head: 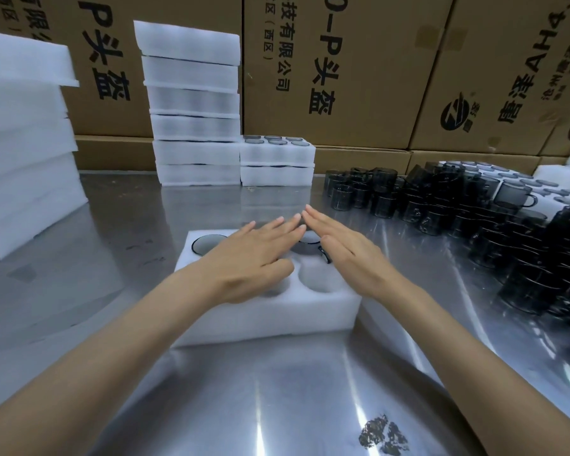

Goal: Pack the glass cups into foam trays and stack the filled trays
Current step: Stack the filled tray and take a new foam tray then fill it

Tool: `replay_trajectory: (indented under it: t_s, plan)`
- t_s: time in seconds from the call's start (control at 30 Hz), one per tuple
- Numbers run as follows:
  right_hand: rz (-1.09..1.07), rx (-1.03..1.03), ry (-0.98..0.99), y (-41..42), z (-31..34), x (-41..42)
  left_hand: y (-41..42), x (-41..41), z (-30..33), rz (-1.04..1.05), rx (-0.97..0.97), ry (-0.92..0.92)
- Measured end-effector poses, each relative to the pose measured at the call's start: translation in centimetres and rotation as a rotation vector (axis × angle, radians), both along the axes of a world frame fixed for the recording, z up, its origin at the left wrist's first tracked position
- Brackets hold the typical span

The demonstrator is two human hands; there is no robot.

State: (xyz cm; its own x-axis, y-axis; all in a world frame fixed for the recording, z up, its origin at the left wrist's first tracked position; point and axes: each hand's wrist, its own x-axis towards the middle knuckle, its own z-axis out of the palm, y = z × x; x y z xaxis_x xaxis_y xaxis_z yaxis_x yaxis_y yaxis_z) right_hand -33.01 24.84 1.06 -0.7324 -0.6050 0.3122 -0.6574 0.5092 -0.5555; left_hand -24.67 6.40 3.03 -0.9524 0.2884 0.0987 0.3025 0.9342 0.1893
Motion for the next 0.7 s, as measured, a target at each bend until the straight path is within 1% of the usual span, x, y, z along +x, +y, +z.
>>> replay_trajectory:
  t_s: [0.23,0.43,0.6,0.7]
  plan:
    - [-0.040,0.037,-0.024,-0.2,0.3,0.5,0.4,0.0,-0.4,0.007,0.076,-0.017]
    - [-0.047,0.052,-0.033,-0.2,0.3,0.5,0.2,-0.3,-0.6,0.011,0.087,-0.015]
    - [-0.022,0.010,-0.042,-0.3,-0.5,0.4,0.2,-0.2,-1.4,0.044,0.225,0.053]
    - [-0.053,-0.031,-0.031,-0.5,-0.4,0.2,0.0,0.0,-1.8,0.077,0.295,0.118]
